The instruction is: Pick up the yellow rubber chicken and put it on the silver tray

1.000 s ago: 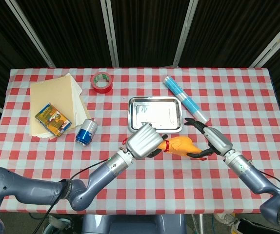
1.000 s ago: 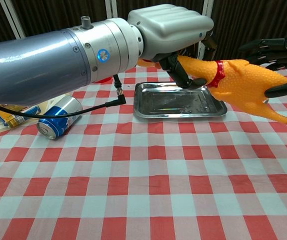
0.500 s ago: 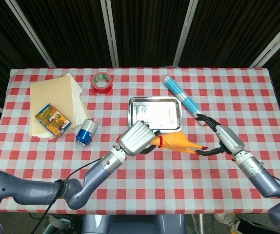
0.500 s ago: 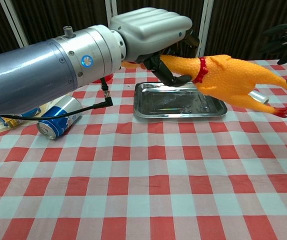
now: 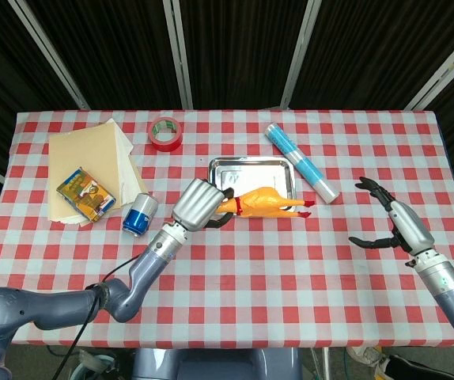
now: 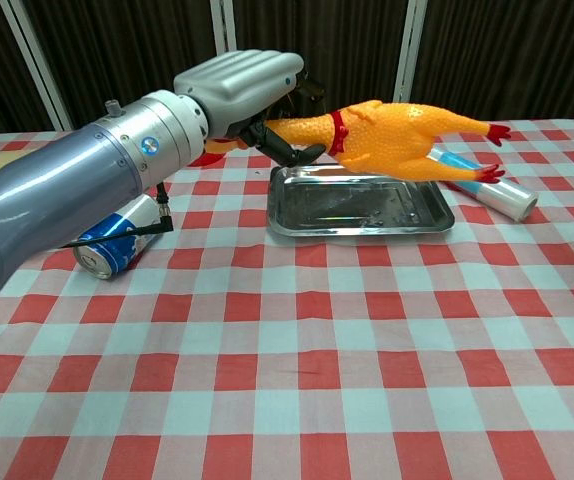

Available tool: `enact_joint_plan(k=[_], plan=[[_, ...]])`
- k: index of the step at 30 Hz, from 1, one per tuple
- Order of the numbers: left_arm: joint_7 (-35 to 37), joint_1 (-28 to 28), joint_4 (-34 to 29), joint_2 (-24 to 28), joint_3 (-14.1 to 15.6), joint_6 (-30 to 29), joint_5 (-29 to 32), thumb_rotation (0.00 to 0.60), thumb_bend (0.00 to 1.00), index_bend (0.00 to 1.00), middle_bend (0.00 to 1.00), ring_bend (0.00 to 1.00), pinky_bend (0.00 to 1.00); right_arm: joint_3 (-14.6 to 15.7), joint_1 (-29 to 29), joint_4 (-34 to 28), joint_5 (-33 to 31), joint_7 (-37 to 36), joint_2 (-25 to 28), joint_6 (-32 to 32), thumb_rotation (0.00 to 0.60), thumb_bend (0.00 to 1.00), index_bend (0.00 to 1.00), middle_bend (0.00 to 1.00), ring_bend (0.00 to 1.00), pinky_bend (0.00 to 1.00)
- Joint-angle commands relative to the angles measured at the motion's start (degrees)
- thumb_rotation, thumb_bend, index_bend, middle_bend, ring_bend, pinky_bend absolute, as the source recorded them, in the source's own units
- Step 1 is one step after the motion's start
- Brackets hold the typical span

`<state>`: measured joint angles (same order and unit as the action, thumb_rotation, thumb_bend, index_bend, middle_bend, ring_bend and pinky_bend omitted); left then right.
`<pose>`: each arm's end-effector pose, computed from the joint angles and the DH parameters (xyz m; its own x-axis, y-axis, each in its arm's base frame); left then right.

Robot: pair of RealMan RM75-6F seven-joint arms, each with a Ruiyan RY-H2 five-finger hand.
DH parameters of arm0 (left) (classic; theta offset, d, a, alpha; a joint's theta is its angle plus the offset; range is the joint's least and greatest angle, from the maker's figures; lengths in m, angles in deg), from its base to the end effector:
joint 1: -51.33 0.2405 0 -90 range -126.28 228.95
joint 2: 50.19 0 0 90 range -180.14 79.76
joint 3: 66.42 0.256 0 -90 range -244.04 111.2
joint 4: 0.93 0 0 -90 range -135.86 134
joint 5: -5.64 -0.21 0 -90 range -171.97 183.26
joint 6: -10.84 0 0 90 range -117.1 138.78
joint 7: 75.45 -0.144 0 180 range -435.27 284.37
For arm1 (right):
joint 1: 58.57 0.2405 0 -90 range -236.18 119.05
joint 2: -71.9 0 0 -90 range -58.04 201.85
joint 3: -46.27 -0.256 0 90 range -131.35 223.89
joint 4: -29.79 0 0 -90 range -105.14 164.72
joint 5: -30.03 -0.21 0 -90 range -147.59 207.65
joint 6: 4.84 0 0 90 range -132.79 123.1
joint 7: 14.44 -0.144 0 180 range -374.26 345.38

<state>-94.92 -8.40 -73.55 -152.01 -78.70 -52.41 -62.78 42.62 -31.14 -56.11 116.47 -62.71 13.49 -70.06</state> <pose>-0.0202 0.3711 -0.0504 0.4061 -0.0128 0.9138 0.7253 -0.6037 -0.3308 -0.2674 -0.3048 0.1673 -0.1428 -0.2880 0.9469 -0.9697 -0.1510 -0.1922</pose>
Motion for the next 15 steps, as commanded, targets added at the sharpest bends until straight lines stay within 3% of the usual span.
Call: enact_joint_plan(k=[1, 15], plan=[[4.4, -0.2, 7.1, -4.3, -2.1, 2.7, 1.5, 0.600, 0.72, 0.67, 0.72, 0.65, 0.67, 0.1, -0.3, 0.2, 0.2, -0.2, 0.1, -0.1, 0.524, 0.17, 0.00, 0.13, 0.09, 0.14], [11.3, -4.6, 27.3, -15.2, -7.6, 10.6, 5.5, 0.600, 0.66, 0.64, 0.70, 0.63, 0.66, 0.0, -1.6, 0.3, 0.2, -1.2, 1.2, -0.8, 0.524, 0.17, 0.00, 0.13, 0.09, 0.14]])
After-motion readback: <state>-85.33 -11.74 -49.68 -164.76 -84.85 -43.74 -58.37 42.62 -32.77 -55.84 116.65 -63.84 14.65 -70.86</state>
